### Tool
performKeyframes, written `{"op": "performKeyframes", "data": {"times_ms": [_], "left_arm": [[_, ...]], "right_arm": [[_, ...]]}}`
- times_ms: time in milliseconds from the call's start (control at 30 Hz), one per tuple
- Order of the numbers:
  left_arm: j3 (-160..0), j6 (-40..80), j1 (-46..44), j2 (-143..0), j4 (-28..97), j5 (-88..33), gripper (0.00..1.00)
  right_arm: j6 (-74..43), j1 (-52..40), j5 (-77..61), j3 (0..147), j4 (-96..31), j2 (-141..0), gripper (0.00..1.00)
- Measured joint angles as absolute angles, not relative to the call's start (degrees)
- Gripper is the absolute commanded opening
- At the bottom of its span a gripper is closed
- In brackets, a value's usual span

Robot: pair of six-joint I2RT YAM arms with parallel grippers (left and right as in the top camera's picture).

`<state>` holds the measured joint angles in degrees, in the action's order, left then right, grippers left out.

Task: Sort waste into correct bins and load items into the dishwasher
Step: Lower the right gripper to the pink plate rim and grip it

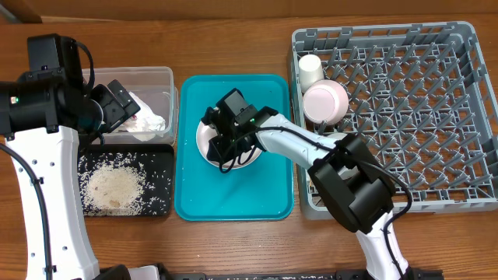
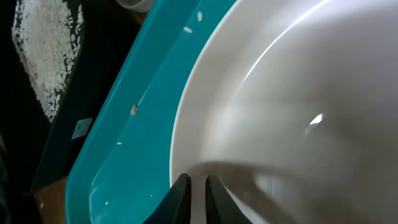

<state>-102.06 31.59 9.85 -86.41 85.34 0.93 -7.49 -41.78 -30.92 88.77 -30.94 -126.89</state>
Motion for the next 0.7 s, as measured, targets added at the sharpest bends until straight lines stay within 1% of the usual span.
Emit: {"op": "performKeyframes", "data": {"times_ms": [233,367,433,567,700], "left_arm": [[-102.1,31.6,9.8,-86.4,85.3,0.9,1.00],[-102.1,31.6,9.8,-86.4,85.3,0.9,1.00],[-102.1,31.6,9.8,-86.4,85.3,0.9,1.00],[-102.1,31.6,9.8,-86.4,85.3,0.9,1.00],[-102.1,31.6,9.8,-86.4,85.4,0.9,1.00]], "right_arm": [[-7.5,-42.7,-33.2,88.8,-30.6,-127.0,0.11],[-7.4,-42.7,-32.5,88.9,-30.6,-127.0,0.11],[-7.5,-42.2,-31.0,89.9,-32.6,-127.0,0.11],[-7.4,-40.5,-24.5,92.2,-36.8,-125.8,0.11],[-7.4,-39.6,-11.4,93.7,-40.5,-122.4,0.12]]}}
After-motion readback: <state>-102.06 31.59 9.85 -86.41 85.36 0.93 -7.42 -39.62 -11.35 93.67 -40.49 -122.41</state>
